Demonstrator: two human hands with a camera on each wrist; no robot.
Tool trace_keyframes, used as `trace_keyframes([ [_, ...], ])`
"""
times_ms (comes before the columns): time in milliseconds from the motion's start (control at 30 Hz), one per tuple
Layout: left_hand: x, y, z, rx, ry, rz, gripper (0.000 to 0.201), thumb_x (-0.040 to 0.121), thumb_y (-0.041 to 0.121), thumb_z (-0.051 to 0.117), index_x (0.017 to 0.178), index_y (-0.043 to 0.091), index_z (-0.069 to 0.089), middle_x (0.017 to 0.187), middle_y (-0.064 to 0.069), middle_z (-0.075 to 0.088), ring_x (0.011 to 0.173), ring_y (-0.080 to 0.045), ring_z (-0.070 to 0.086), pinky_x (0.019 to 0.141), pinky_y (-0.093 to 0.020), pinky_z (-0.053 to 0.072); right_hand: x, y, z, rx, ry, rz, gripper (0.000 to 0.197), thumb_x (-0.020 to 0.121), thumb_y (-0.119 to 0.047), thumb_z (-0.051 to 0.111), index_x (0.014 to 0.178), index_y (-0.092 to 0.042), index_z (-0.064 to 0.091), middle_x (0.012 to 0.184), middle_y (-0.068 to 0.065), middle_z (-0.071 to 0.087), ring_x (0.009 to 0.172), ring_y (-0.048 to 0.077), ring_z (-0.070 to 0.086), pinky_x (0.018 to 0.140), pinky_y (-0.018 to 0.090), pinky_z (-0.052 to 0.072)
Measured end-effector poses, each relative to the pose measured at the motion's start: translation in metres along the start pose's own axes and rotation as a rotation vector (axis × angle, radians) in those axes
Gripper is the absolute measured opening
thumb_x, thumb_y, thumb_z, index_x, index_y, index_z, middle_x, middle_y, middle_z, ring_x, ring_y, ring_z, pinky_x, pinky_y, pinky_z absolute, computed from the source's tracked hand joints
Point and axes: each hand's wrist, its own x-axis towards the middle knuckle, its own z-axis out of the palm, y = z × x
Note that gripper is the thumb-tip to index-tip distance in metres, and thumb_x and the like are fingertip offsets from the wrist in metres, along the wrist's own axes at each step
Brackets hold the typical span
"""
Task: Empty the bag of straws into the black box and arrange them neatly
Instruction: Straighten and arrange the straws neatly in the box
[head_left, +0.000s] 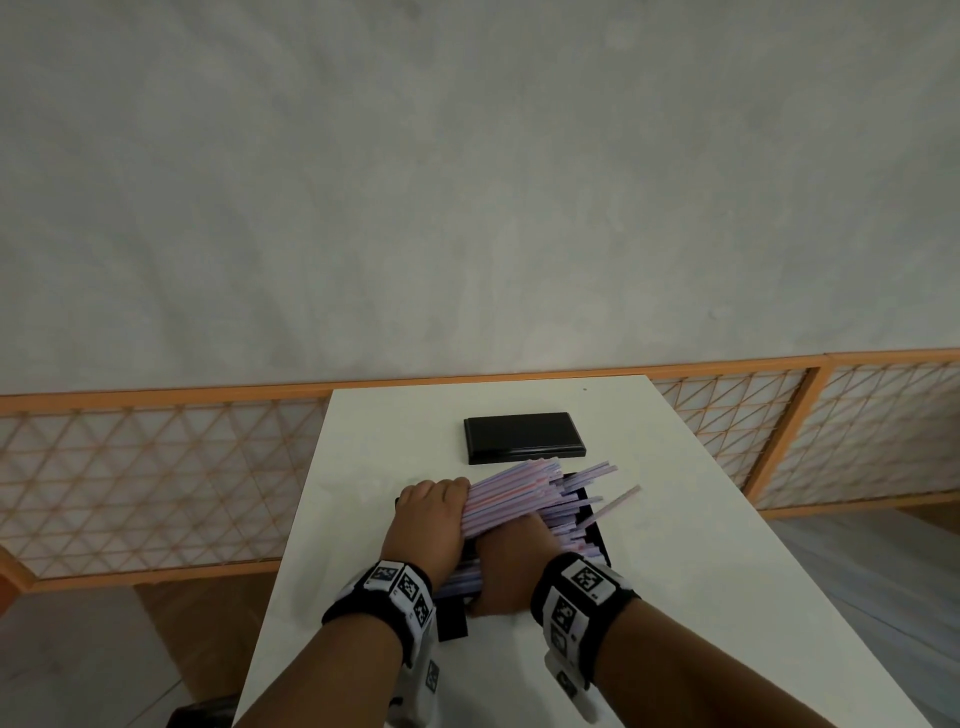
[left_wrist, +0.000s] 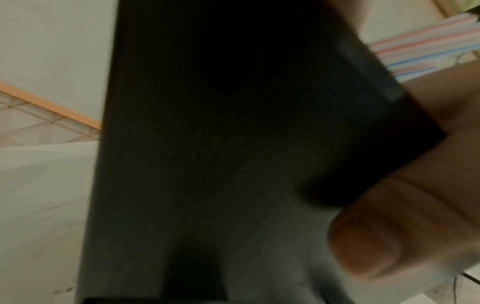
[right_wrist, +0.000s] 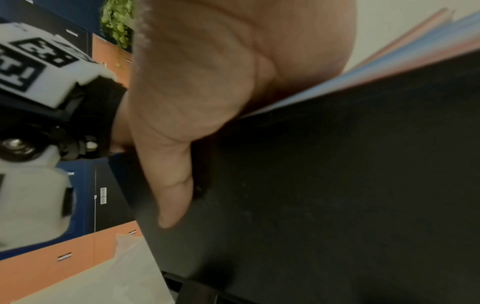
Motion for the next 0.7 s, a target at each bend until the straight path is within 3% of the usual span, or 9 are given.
trace_keyframes([
  [133, 0.001, -0.001, 0.001, -0.008, -0.017, -0.011, 0.044, 0.052, 0.014, 0.077, 0.094, 0.015, 0.062, 0.076, -0.001, 0.065, 0.067, -0.023, 0.061, 0.064, -0.037, 0.05, -0.004, 0.001, -0.004, 0.005, -0.02, 0.002, 0.065, 0.074, -0.06, 0.063, 0.122, -0.016, 0.058, 0.123, 0.007, 0.061, 0.119, 0.029, 0.048, 0.106, 0.04, 0.029],
  [200, 0.001, -0.001, 0.0, -0.003, -0.014, -0.004, 0.046, 0.049, 0.015, 0.078, 0.093, 0.015, 0.062, 0.075, 0.0, 0.065, 0.066, -0.021, 0.061, 0.063, -0.036, 0.05, -0.004, 0.001, -0.005, 0.025, -0.091, 0.032, 0.067, 0.073, -0.06, 0.065, 0.123, -0.015, 0.057, 0.123, 0.008, 0.061, 0.117, 0.03, 0.051, 0.103, 0.04, 0.035],
  [267, 0.0, 0.0, -0.001, -0.012, -0.006, 0.004, 0.047, 0.048, 0.013, 0.078, 0.092, 0.015, 0.061, 0.074, 0.0, 0.064, 0.065, -0.021, 0.06, 0.063, -0.035, 0.05, -0.001, 0.001, -0.003, 0.071, -0.204, 0.093, 0.078, 0.071, -0.062, 0.066, 0.132, -0.015, 0.049, 0.132, 0.009, 0.055, 0.123, 0.03, 0.049, 0.104, 0.042, 0.037],
  [367, -0.001, 0.001, -0.001, -0.019, -0.002, 0.007, 0.047, 0.049, 0.011, 0.076, 0.093, 0.014, 0.062, 0.075, -0.001, 0.065, 0.066, -0.023, 0.061, 0.064, -0.036, 0.05, 0.005, 0.002, -0.003, 0.12, -0.326, 0.153, 0.095, 0.065, -0.068, 0.068, 0.142, -0.022, 0.037, 0.144, 0.005, 0.044, 0.133, 0.029, 0.038, 0.11, 0.045, 0.03],
  [500, -0.001, 0.001, -0.002, -0.016, -0.007, -0.004, 0.044, 0.051, 0.012, 0.076, 0.093, 0.014, 0.063, 0.076, -0.001, 0.065, 0.067, -0.022, 0.061, 0.064, -0.037, 0.051, 0.01, 0.004, -0.005, 0.165, -0.318, 0.132, 0.095, 0.057, -0.072, 0.07, 0.138, -0.032, 0.041, 0.14, -0.001, 0.049, 0.131, 0.026, 0.04, 0.11, 0.045, 0.029],
  [633, 0.001, 0.001, -0.002, -0.012, -0.017, 0.0, 0.046, 0.048, 0.015, 0.078, 0.092, 0.015, 0.063, 0.075, 0.0, 0.065, 0.066, -0.021, 0.061, 0.063, -0.035, 0.051, 0.008, 0.006, -0.005, 0.182, -0.295, 0.137, 0.092, 0.058, -0.069, 0.071, 0.136, -0.03, 0.045, 0.14, 0.0, 0.049, 0.132, 0.026, 0.038, 0.112, 0.046, 0.024],
  [700, 0.001, 0.001, -0.001, -0.01, -0.015, -0.003, 0.047, 0.048, 0.015, 0.078, 0.093, 0.014, 0.063, 0.075, -0.001, 0.065, 0.066, -0.022, 0.061, 0.063, -0.036, 0.05, 0.006, 0.006, -0.008, 0.22, -0.293, 0.124, 0.086, 0.06, -0.061, 0.076, 0.134, -0.026, 0.048, 0.137, 0.002, 0.052, 0.129, 0.026, 0.043, 0.11, 0.042, 0.03],
])
